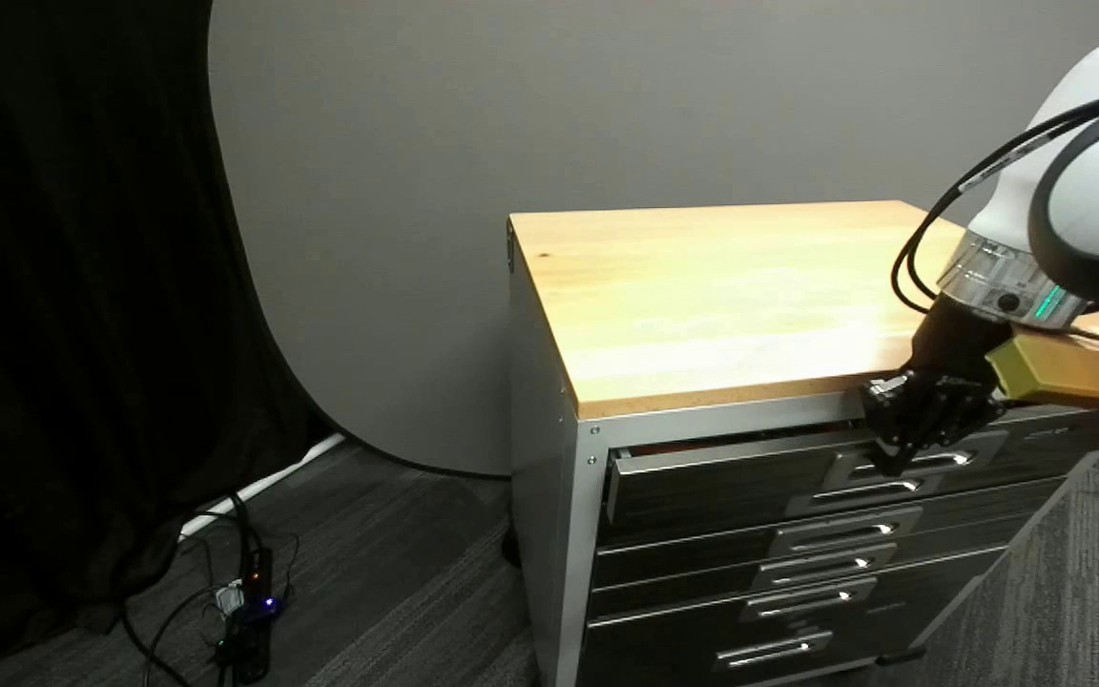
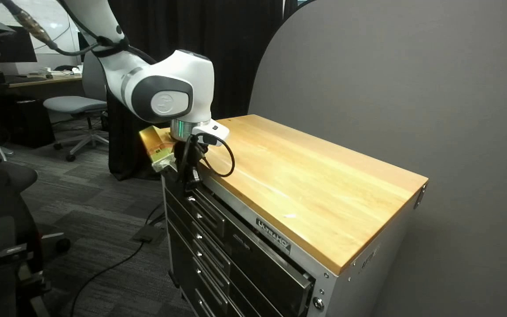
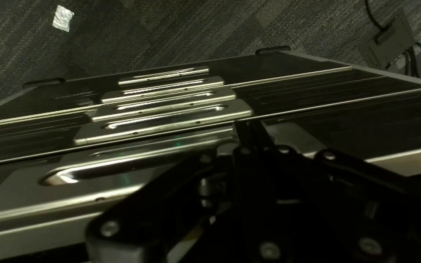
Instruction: Put the screwdriver in the topmost drawer and then close the drawer
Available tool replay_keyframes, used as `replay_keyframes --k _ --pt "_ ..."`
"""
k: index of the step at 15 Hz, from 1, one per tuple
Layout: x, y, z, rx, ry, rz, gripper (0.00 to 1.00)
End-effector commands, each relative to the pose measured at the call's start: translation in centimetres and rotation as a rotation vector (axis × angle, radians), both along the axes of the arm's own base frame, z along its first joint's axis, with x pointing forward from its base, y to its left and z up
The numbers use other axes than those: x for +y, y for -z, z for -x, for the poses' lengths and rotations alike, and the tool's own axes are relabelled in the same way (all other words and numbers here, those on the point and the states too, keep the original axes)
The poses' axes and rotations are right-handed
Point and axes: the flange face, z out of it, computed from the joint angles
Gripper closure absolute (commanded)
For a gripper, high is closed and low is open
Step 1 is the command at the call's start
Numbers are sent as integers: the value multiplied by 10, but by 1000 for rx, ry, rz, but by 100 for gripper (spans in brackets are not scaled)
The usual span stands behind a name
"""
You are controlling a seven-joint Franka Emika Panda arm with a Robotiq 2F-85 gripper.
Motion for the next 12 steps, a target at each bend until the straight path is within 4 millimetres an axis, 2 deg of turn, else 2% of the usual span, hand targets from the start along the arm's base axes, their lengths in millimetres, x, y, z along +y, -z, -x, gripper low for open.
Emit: replay_keyframes --k 1,5,8,12 --pt "10 15 -12 -32 -35 35 92" --pt "21 14 -13 -154 78 6 93" --pt "22 10 -12 -237 166 -19 94" --pt "18 7 0 -250 185 2 93"
